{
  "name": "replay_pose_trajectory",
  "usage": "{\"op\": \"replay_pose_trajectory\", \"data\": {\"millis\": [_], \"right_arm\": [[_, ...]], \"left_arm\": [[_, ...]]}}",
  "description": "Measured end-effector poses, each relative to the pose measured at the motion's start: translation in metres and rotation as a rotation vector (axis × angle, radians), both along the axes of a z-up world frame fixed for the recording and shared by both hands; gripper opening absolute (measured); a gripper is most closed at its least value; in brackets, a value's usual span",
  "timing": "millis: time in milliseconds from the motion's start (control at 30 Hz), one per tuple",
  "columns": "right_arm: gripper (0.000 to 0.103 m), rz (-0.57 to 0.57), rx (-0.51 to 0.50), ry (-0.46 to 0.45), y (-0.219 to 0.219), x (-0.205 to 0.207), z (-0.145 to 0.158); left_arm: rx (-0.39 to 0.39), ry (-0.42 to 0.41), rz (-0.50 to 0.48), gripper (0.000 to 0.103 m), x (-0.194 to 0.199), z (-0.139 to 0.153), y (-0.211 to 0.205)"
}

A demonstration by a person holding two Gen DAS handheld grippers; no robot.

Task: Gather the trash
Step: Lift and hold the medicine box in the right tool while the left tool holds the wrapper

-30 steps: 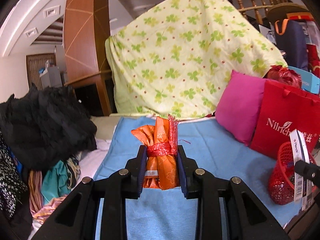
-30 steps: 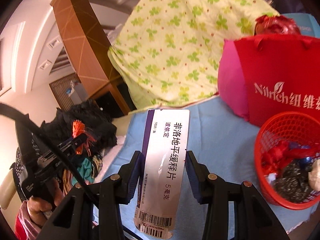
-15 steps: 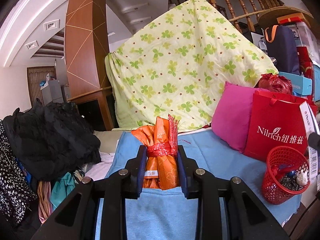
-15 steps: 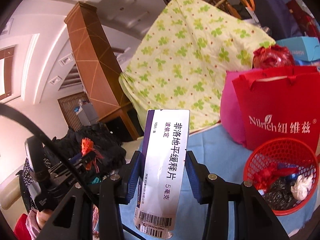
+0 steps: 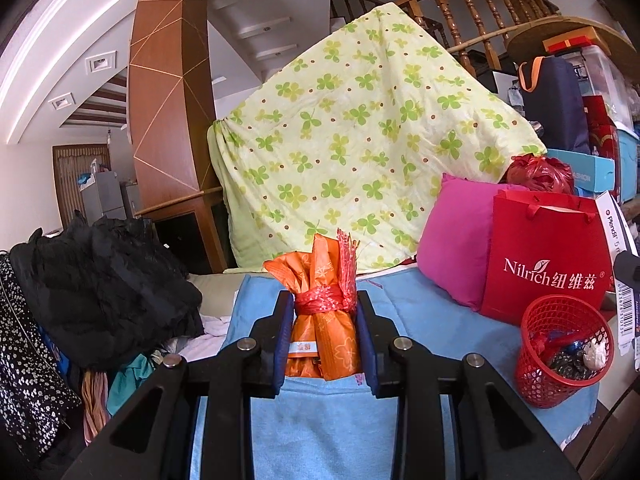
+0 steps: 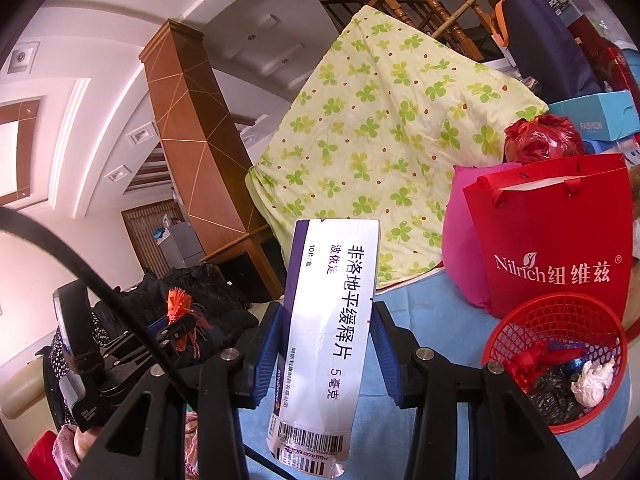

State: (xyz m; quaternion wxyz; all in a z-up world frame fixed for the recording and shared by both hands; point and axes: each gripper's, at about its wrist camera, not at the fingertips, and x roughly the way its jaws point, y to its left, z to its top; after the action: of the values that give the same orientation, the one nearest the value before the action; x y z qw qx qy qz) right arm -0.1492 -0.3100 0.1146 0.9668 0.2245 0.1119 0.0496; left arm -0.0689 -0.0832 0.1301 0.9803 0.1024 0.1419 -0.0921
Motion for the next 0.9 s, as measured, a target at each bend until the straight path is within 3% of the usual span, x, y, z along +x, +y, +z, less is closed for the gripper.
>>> {"op": "replay_pose_trajectory", "data": {"millis": [900], "right_arm": [[0.047,-0.022,0.031,0.000,-0.011,-0.016,-0.005]], "left_arm": [[0.044,0.007,-0.050,0.033,-0.006,-0.001,-0.017]]}}
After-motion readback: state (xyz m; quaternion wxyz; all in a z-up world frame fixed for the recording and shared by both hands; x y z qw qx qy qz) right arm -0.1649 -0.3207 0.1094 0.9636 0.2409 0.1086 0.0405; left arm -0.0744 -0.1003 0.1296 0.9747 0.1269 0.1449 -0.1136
